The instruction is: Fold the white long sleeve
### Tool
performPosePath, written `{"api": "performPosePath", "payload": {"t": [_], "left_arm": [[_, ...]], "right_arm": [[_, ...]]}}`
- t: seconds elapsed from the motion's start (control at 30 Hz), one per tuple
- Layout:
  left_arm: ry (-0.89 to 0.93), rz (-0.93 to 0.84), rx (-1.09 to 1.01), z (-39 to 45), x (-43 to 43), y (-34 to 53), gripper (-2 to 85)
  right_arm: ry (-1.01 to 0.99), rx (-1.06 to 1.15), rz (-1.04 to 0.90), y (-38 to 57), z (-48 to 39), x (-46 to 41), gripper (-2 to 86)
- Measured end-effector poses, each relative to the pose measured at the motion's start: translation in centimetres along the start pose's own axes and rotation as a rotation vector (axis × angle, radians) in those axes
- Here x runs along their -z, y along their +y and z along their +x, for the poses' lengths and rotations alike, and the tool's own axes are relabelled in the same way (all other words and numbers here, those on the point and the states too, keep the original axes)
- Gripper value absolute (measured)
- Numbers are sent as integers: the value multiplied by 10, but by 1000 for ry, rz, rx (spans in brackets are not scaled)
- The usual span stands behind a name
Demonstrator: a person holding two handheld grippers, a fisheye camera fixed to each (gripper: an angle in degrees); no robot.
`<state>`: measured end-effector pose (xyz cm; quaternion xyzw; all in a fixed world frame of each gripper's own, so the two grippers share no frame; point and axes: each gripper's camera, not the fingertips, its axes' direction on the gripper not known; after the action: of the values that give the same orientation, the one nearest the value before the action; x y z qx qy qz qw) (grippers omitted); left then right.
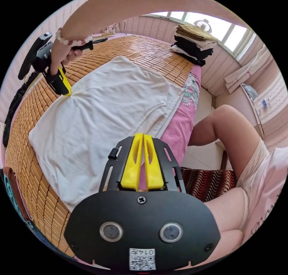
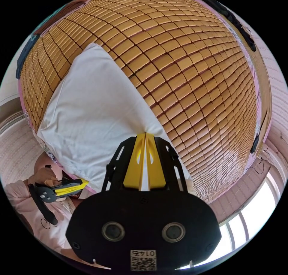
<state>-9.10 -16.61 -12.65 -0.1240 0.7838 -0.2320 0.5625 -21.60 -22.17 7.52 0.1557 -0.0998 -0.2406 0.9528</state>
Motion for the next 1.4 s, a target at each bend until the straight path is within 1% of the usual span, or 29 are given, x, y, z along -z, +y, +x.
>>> {"api": "performPosePath", "payload": {"t": [0.07, 0.1, 0.13, 0.17, 0.2, 0.23, 0.3, 0.37, 0.4, 0.47, 0.5, 0.53, 0.57, 0.6, 0.63, 0.67, 0.73, 0.77, 0.8, 0.83, 0.9, 0.97, 1.03, 1.13, 1.2, 1.27, 1.37, 1.4], "left_arm": [[17, 79, 36, -6, 9, 3, -10], [-2, 144, 78, -10, 15, 5, -10], [-19, 168, 113, -13, 16, 5, -10], [-29, 159, 125, -14, 15, 4, -10], [-54, 107, 131, -15, 8, 1, -10], [-76, 23, 152, -15, -3, 0, -9], [-57, 23, 150, -12, -5, 2, -9], [-51, 28, 133, -10, -3, 7, -8], [-39, 37, 137, -12, 0, 11, -6], [-83, 70, 171, -14, 7, 20, -1], [-124, 124, 210, -15, 16, 24, 11], [-107, 213, 216, -13, 26, 26, 29], [-83, 268, 211, -10, 31, 26, 35], [-32, 373, 179, -2, 39, 25, 46], [0, 454, 127, 10, 43, 22, 55], [5, 486, 102, 16, 44, 20, 59], [7, 531, 28, 43, 36, 9, 76], [12, 527, 23, 49, 33, 6, 79], [31, 520, 8, 62, 25, -1, 91], [29, 519, -2, 73, 17, -6, 107], [8, 505, -11, 87, 8, -12, 123], [-11, 504, -8, 95, 5, -15, 134], [14, 491, -13, 101, -3, -16, 145], [38, 416, -61, 111, -17, -19, 169], [31, 351, -85, 118, -24, -23, 181], [3, 330, -92, 123, -26, -26, 183], [-28, 313, -96, 130, -29, -27, 177], [-41, 309, -86, 131, -29, -27, 163]], "right_arm": [[-30, 23, 40, 9, 1, 4, -6], [-10, 31, 90, 17, 1, 7, -6], [50, 17, 117, 22, 3, 5, -6], [78, 8, 119, 23, 4, 2, -6], [88, 1, 92, 23, 8, -11, -6], [39, 5, 34, 22, 11, -31, -6], [36, -43, 63, 29, 17, -43, -6], [21, -40, 75, 40, 23, -53, -6], [5, -29, 110, 52, 28, -59, -7], [-49, -31, 299, 86, 40, -61, -7], [-116, -81, 443, 120, 52, -62, -7], [-223, -125, 562, 159, 64, -68, -5], [-278, -134, 616, 181, 68, -73, -4], [-361, -144, 708, 225, 73, -87, 0], [-383, -207, 760, 270, 75, -107, 5], [-382, -250, 774, 291, 75, -118, 8], [-386, -434, 779, 368, 68, -172, 32], [-398, -486, 765, 385, 65, -187, 46], [-440, -567, 741, 415, 60, -216, 75], [-484, -624, 714, 439, 53, -242, 84], [-522, -669, 710, 468, 43, -271, 92], [-506, -712, 713, 488, 40, -293, 97], [-511, -746, 671, 499, 46, -320, 91], [-550, -712, 639, 507, 58, -348, 43], [-540, -722, 664, 517, 66, -359, 31], [-547, -711, 681, 527, 72, -369, 23], [-618, -662, 764, 546, 82, -381, 16], [-661, -631, 812, 555, 85, -384, 14]]}}
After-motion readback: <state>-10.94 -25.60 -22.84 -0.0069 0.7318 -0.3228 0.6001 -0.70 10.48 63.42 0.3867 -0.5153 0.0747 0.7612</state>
